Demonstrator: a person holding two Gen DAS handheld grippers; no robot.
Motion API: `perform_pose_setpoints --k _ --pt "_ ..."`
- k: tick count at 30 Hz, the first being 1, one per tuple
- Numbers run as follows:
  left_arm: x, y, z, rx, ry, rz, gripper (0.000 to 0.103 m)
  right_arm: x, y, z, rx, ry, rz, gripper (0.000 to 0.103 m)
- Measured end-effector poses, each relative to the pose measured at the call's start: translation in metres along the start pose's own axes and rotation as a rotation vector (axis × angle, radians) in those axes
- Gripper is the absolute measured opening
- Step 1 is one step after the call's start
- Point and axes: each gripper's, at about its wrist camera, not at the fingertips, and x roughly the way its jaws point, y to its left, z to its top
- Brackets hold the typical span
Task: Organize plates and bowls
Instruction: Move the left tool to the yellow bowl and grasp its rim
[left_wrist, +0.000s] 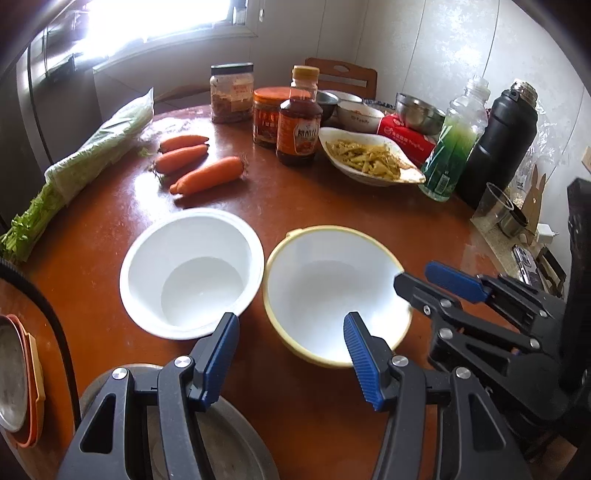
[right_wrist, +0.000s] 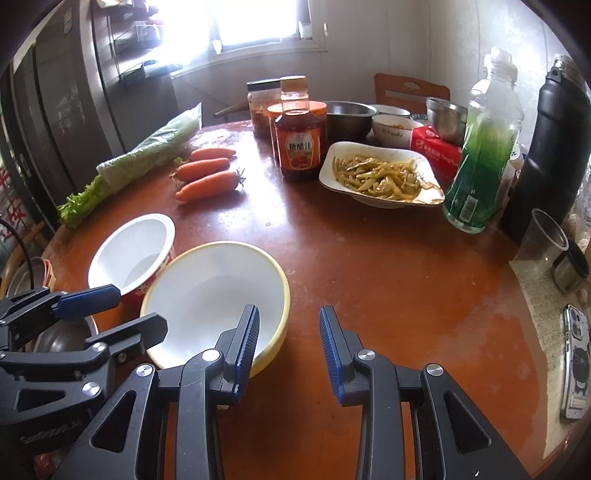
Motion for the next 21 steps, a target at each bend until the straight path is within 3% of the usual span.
perform_pose_setpoints --k 3,13,21 --pt "0.000 0.000 -0.005 -0.011 0.009 -0.029 0.059 0.004 -0.003 0.000 0.006 0.008 0.018 0.035" --pt "0.019 0.004 -0.003 -0.051 0.071 -0.022 0.059 0.019 -0.003 0.000 -0.017 0.036 0.025 0.035" --pt "0.032 0.000 -0.002 -0.046 0.096 -0.037 0.041 0.027 0.004 0.000 -0.047 0.049 0.056 0.019"
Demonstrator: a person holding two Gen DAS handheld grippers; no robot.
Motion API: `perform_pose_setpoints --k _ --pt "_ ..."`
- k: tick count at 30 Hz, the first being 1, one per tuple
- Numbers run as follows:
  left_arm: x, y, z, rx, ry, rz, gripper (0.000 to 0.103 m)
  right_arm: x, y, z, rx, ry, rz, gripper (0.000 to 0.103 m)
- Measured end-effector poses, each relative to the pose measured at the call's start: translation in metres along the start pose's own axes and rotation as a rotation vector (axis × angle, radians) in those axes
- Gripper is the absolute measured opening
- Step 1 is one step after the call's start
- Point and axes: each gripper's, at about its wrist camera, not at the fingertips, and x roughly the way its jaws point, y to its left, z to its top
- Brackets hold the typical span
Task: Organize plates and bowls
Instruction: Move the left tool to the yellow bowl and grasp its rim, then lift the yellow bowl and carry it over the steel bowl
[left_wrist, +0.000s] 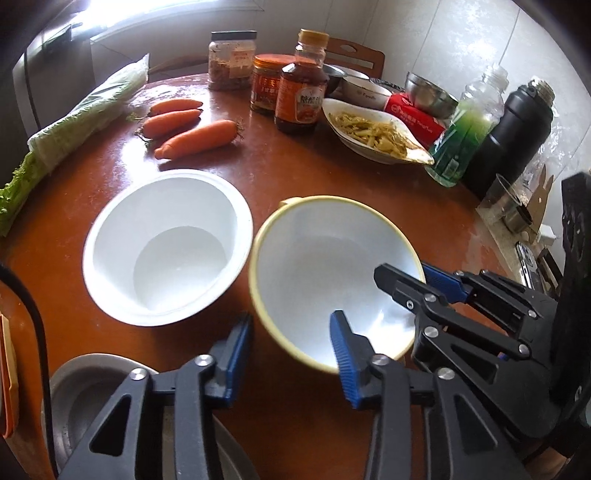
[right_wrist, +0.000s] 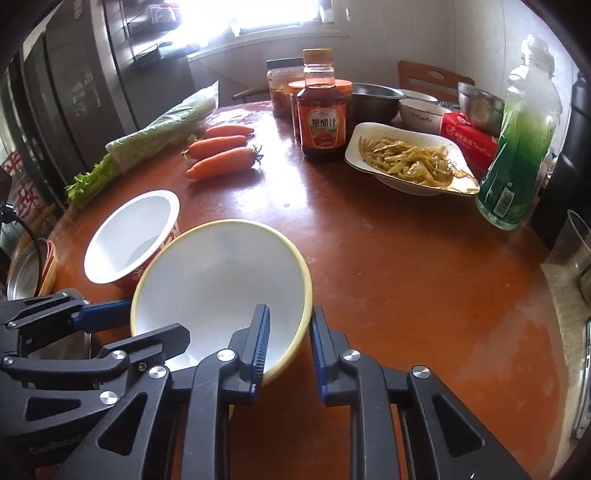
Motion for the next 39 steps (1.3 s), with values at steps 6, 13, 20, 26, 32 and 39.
perform_pose_setpoints --k 6,13,20,26,32,39 --pt "-0.003 -0.002 -0.002 0.014 -0.011 -0.007 0.039 -0.003 0.000 -0.002 0.011 -0.001 -0.025 0.016" --pt "-0.013 -0.008 -0.007 0.037 -0.026 -0.031 0.039 -0.016 -0.001 -0.006 0.028 -0.012 -0.039 0.016" --pt "-0.030 -0.009 -0.013 0.055 -0.062 -0.032 0.039 -0.032 0.006 -0.009 0.028 -0.034 -0.048 0.016" --pt "-0.047 -0.008 -0.019 0.064 -0.094 -0.036 0.039 -0.047 0.015 -0.009 0.023 -0.056 -0.058 0.016" --pt "-0.065 -0.003 -0.026 0.070 -0.129 -0.031 0.039 -0.062 0.029 -0.009 0.010 -0.085 -0.061 0.016" --pt "-0.088 0.010 -0.032 0.063 -0.174 -0.015 0.039 -0.079 0.054 -0.006 -0.016 -0.123 -0.055 0.016"
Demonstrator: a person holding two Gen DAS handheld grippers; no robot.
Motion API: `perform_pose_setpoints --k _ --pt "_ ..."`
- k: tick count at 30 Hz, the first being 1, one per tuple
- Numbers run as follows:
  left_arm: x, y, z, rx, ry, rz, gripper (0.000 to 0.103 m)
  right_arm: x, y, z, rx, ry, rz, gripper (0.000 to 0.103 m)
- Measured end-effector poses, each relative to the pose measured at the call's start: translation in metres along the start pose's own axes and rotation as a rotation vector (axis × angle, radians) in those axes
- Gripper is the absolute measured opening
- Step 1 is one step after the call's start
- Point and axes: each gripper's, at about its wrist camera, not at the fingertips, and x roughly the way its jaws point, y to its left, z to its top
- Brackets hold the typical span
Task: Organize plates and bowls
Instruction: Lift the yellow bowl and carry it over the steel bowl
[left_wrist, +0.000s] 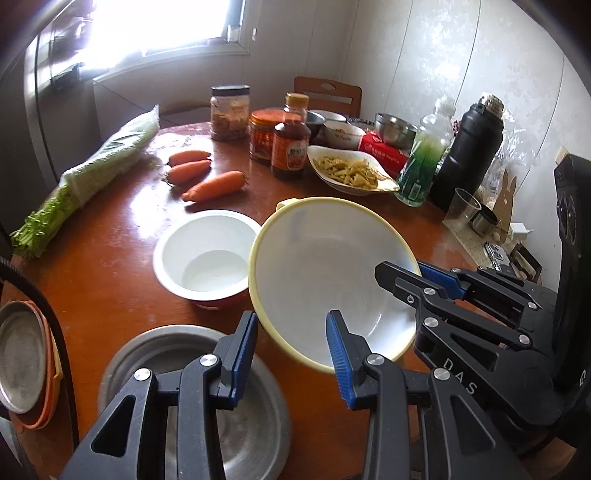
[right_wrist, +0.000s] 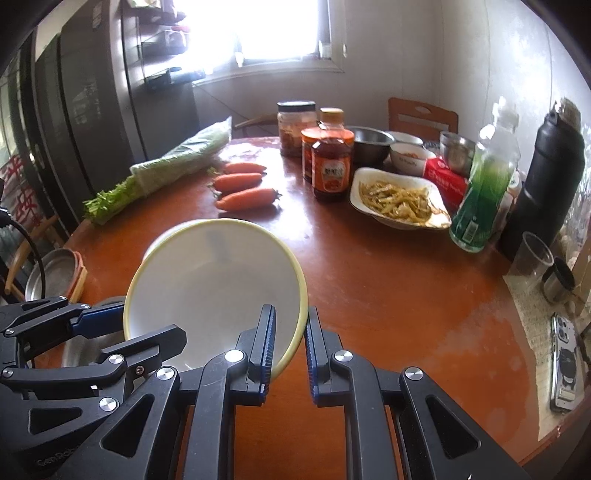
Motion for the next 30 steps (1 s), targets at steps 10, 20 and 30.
perform_pose_setpoints --k 10,20,30 --pt "-0.036 0.021 -0.007 -0.010 -0.066 0.028 0.039 -0.017 0.035 0.009 -0.035 -0.042 0.021 0.016" --pt "-0.061 0.054 -0.017 -0.038 -0.099 0.052 0.039 -0.022 0.076 0.016 -0.087 -0.058 0.045 0.016" --pt "-0.074 0.083 -0.031 -0.063 -0.104 0.071 0.039 -0.016 0.108 0.014 -0.126 -0.048 0.071 0.016"
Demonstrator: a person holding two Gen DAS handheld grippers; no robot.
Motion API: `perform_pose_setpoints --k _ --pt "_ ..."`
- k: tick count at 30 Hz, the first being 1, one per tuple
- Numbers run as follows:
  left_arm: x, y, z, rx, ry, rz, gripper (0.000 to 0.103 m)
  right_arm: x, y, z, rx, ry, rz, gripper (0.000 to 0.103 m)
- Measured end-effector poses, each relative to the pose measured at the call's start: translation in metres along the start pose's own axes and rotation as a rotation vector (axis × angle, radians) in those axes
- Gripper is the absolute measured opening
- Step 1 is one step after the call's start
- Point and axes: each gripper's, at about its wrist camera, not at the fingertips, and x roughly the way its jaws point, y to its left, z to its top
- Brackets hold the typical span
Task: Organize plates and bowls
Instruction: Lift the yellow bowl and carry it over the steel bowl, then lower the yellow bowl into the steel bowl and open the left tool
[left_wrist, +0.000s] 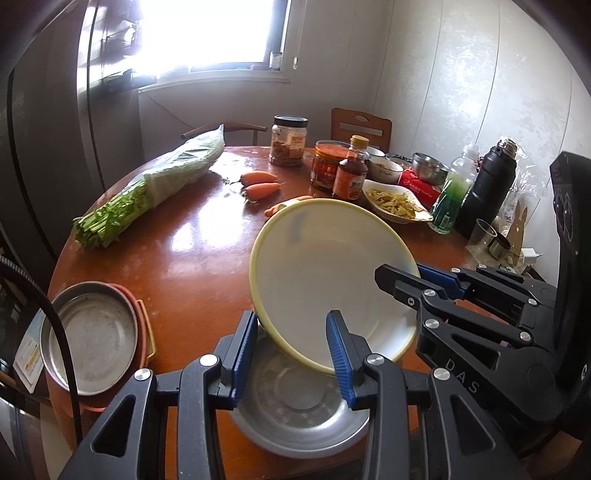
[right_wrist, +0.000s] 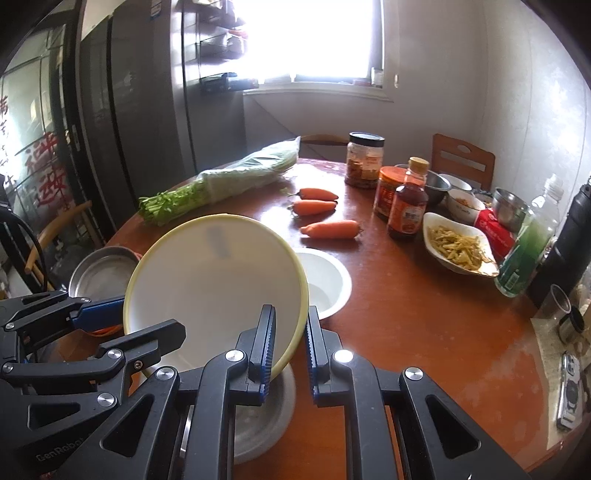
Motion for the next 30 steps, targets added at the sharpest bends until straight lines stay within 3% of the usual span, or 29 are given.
perform_pose_setpoints --k 12,30 --pt "0.009 0.020 -0.024 -0.014 0.044 0.008 0.039 0.020 0.020 -0.018 -0.011 0.045 0.020 0.016" --pt "0.026 0.021 -0.044 0.000 0.078 0.002 0.039 0.035 0.019 -0.042 -0.001 0.077 0.021 0.016"
